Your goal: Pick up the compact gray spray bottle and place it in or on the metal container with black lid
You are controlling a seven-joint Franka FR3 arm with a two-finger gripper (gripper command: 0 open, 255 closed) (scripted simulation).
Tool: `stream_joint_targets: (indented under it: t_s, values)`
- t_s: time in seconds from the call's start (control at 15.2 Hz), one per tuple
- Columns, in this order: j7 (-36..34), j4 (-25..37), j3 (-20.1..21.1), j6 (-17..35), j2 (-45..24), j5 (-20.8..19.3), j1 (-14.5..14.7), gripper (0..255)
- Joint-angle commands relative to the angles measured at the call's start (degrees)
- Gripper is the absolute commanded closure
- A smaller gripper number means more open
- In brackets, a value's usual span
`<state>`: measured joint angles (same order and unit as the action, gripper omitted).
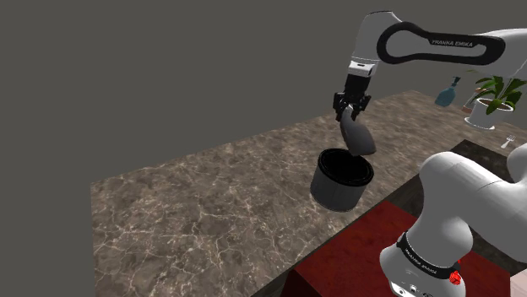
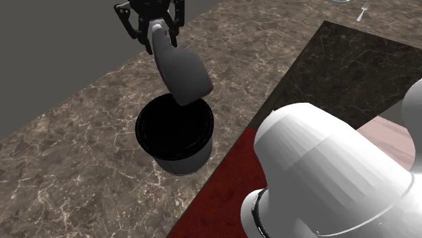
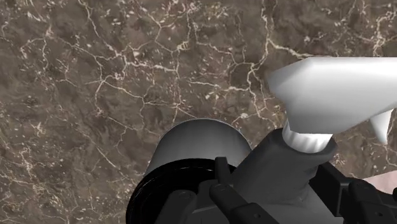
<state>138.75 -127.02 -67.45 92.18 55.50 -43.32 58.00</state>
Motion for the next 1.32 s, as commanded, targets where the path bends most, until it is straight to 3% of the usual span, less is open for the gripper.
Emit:
stream_joint_targets:
  t_s: [0.0,0.53,1.25]
  values:
    - [-2.27,-3.4,3.37,-0.21,0.92,1.15,-2.2,255]
    - [-12.66,-17.0,15.99,-0.2,6.27,6.61,-7.84,255]
    - [-13.04,-23.01,9.53,6.9,5.92,1.22,-8.51,255]
